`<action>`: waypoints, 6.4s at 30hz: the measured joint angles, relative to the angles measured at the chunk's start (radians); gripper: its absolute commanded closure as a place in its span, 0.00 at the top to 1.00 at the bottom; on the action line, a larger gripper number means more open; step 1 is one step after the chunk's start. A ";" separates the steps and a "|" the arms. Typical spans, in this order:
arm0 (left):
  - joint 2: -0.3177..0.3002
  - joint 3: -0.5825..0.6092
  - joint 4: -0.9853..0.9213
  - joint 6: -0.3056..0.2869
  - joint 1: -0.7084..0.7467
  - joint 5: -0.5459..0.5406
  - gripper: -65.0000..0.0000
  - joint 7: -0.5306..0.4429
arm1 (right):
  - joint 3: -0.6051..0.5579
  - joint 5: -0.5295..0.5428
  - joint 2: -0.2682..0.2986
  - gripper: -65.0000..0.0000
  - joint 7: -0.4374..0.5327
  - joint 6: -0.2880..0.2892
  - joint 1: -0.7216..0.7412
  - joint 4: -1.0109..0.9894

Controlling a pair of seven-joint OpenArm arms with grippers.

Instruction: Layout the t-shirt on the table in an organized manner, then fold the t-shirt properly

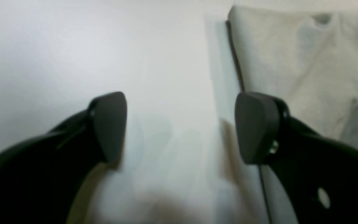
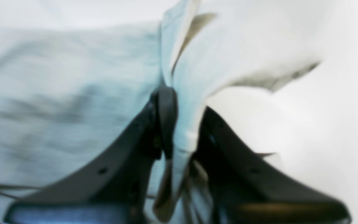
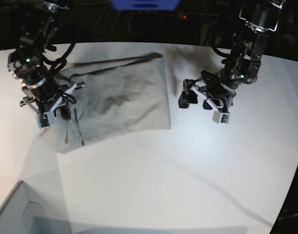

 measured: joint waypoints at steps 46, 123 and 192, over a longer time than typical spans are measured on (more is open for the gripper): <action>-0.059 -0.290 0.152 -0.002 0.219 0.000 0.81 0.019 | -0.705 0.001 -0.002 0.65 -0.047 -0.182 0.083 -0.128; -0.032 -0.478 0.167 -0.003 0.268 0.000 0.82 0.026 | -0.584 0.008 0.150 0.00 -0.032 -0.180 0.166 -0.311; 0.047 -0.366 0.166 -0.005 0.243 0.000 0.82 0.028 | -0.159 -0.003 0.198 0.00 0.029 -0.183 0.402 -0.654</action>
